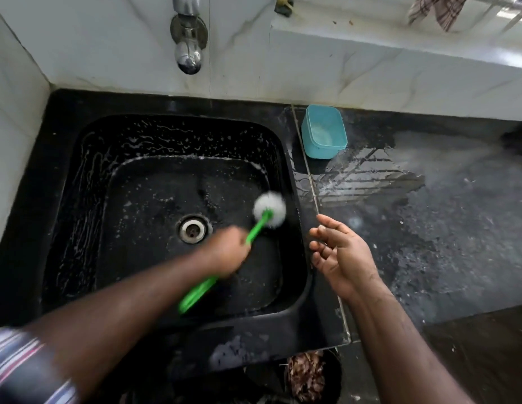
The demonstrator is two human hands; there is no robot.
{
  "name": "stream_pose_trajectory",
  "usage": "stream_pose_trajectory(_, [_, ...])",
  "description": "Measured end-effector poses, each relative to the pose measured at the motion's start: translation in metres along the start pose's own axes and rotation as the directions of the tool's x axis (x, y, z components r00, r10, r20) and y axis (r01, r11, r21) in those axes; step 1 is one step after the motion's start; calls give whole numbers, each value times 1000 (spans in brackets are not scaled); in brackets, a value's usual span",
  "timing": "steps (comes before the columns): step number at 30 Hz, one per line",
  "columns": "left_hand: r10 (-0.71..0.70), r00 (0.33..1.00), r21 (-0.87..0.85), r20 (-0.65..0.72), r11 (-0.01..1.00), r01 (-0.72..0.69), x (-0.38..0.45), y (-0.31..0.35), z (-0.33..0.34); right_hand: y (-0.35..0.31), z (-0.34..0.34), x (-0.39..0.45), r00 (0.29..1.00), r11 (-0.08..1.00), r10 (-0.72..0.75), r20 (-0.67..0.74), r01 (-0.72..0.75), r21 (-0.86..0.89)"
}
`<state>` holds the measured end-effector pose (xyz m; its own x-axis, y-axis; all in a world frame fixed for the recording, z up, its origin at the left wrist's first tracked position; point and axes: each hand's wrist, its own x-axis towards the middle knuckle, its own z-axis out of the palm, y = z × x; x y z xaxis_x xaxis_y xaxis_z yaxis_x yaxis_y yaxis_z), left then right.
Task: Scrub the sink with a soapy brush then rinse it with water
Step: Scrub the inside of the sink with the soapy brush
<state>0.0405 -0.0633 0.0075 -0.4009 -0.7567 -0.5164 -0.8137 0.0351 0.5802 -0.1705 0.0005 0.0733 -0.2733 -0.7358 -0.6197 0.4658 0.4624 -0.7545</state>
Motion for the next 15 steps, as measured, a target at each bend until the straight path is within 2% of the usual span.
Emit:
stream_pose_trajectory(2, [-71, 988, -42, -139, 997, 66, 56, 16, -23, 1, -4, -3, 1000, 1000, -4, -5, 4, -1])
stream_pose_trajectory(5, [-72, 986, 37, -153, 996, 79, 86, 21, -45, 3, -10, -8, 1000, 1000, -7, -6, 7, -10])
stream_pose_trajectory(7, [-2, 999, 139, -44, 990, 8, 65, 13, -36, 3, -13, -10, 1000, 1000, -1, -1, 1, -5])
stream_pose_trajectory(8, [47, 997, 164, 69, 985, -58, 44, 4, -24, 3, -14, -11, 1000, 1000, 1, -1, -1, -4])
stream_pose_trajectory(11, [106, 894, 139, 435, 973, -183, -39, -22, 9, 2, -13, -10, 1000, 1000, 6, -3, -6, 10])
stream_pose_trajectory(13, [82, 879, 81, 470, 987, -136, -66, -31, 15, -2, -12, -8, 1000, 1000, -1, 1, 1, 10])
stream_pose_trajectory(15, [50, 935, 13, 351, 998, -59, -52, -24, 9, -4, -11, -7, 1000, 1000, -7, 1, 7, 10])
